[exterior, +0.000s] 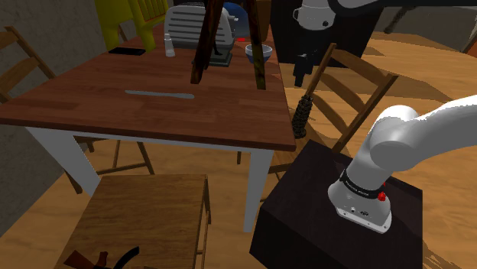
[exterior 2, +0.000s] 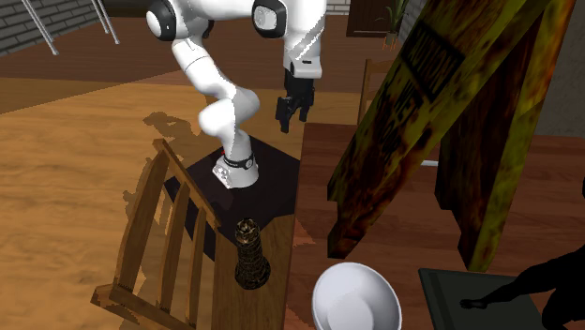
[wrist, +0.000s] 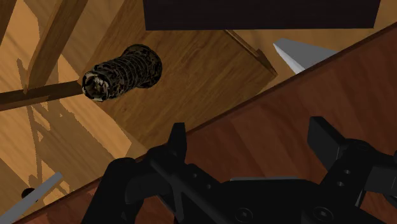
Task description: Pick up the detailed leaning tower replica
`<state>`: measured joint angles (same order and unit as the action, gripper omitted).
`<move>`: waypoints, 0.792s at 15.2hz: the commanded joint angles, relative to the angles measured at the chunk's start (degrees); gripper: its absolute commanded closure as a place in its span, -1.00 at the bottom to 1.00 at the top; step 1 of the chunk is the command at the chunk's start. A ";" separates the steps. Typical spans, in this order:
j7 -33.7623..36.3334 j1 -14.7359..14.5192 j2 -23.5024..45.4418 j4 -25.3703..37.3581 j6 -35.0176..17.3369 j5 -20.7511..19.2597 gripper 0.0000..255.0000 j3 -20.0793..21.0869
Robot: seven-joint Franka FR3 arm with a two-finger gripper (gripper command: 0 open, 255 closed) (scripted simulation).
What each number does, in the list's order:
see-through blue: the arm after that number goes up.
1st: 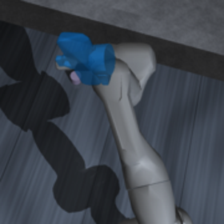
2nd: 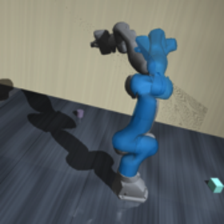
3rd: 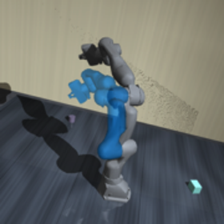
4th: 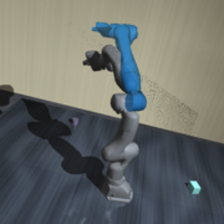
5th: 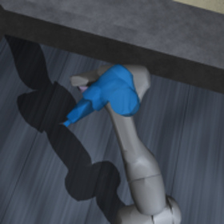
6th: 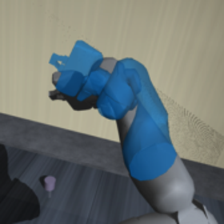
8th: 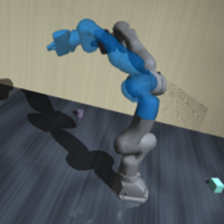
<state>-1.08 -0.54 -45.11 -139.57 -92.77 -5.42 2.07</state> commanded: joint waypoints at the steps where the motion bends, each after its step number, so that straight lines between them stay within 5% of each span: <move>1: 0.00 0.00 0.00 0.00 0.00 0.00 -1.00 0.00; 12: -13.15 5.66 0.69 -11.35 -16.43 -8.62 -1.00 -14.80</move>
<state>-12.93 4.53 -44.79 -150.05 -107.46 -13.19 -11.27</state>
